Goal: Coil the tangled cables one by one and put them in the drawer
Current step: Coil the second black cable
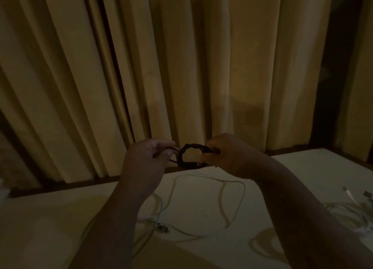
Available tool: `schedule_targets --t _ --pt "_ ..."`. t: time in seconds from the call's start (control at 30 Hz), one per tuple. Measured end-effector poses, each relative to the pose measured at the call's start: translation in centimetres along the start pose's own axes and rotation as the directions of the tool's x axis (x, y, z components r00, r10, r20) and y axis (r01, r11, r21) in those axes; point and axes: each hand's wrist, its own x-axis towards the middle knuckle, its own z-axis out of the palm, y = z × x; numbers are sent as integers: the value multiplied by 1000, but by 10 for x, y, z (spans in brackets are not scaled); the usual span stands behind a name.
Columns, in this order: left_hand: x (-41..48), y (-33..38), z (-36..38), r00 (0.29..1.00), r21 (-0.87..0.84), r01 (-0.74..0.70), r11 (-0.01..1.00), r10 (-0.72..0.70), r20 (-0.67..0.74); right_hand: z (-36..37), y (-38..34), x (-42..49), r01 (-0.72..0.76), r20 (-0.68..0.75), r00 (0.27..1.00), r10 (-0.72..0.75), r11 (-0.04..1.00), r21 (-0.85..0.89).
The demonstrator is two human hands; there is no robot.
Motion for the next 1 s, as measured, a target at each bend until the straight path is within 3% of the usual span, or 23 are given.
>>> schedule_targets --t 0.17,0.47,0.6,0.77,1.0 --pt "0 1 2 1000 1 7 1000 -7 5 -2 1 2 -3 -41 999 -3 988 -156" --pt "0 -2 2 999 114 -27 993 23 39 1 2 5 -21 -164 986 -17 973 -229" --pt "0 -5 3 999 142 -44 989 44 5 -4 5 2 23 -283 958 -44 997 -80" --pt "-1 -8 14 982 119 -90 989 108 -155 -2 5 2 147 -376 926 -34 950 275" --pt "-8 -11 32 955 -67 28 997 -46 -293 14 -10 2 244 -383 921 -68 868 432"
